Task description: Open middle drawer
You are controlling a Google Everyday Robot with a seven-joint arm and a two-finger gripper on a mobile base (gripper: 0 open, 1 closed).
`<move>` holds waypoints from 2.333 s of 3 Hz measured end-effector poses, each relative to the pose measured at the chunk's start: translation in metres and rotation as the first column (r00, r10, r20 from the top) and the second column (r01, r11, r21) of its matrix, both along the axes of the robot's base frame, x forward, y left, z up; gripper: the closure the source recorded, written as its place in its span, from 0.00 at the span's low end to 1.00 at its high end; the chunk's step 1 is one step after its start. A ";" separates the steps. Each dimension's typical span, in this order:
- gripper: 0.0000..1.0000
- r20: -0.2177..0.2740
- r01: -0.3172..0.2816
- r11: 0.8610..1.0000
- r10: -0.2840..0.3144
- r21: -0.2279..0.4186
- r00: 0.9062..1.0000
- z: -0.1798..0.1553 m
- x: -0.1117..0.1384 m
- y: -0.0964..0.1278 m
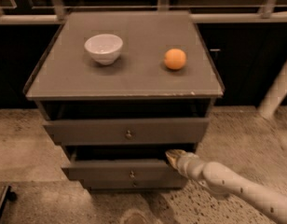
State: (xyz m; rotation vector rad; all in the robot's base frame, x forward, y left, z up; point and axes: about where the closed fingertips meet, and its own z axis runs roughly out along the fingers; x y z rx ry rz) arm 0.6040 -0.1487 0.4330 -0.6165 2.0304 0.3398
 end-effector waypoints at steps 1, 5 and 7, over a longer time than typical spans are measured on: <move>1.00 -0.047 -0.055 0.998 0.057 0.031 0.997 0.000 -0.026 0.003; 1.00 -0.157 -0.282 0.951 0.299 0.123 0.941 0.017 -0.100 0.011; 1.00 -0.119 -0.237 0.964 0.251 0.119 0.961 0.036 -0.094 -0.002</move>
Offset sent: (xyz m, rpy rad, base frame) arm -0.1472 0.0009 0.0285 0.1574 0.2353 0.3619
